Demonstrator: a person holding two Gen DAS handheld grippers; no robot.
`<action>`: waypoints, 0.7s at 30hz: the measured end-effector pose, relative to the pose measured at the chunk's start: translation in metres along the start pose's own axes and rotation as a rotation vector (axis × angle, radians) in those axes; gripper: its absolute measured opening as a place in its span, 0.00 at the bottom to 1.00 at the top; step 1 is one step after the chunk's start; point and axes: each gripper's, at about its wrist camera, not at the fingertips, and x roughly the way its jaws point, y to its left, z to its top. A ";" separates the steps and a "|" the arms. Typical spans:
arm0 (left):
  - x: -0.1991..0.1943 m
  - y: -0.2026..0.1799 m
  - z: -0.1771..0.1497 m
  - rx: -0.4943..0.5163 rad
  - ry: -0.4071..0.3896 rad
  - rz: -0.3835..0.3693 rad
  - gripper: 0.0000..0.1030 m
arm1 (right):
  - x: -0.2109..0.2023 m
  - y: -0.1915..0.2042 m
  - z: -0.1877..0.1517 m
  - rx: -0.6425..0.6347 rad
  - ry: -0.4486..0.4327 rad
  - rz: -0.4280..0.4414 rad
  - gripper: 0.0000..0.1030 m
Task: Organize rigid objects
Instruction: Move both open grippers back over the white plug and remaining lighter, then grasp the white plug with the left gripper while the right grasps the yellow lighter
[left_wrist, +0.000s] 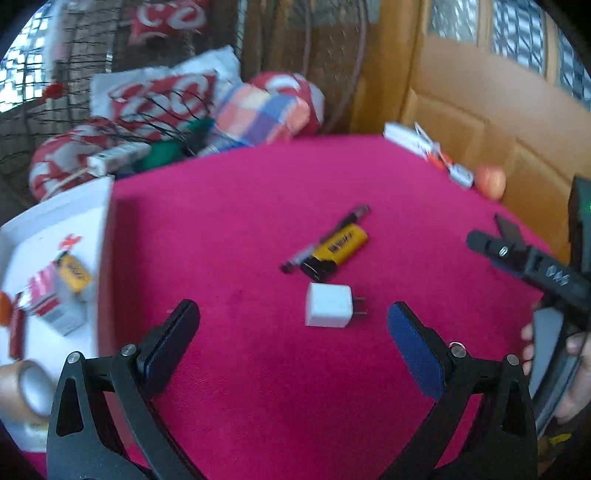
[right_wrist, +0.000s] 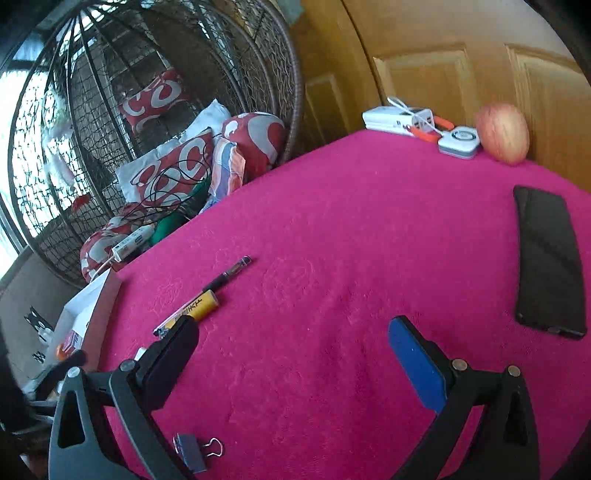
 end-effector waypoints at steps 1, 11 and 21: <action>0.008 -0.004 0.000 0.007 0.018 -0.005 0.92 | -0.001 0.000 0.000 0.000 -0.002 0.003 1.00; 0.050 -0.023 0.005 0.083 0.109 -0.043 0.45 | 0.012 0.004 0.018 -0.069 0.018 0.050 1.00; 0.018 0.002 -0.009 -0.014 0.078 -0.063 0.44 | 0.060 0.064 0.021 -0.329 0.187 0.132 1.00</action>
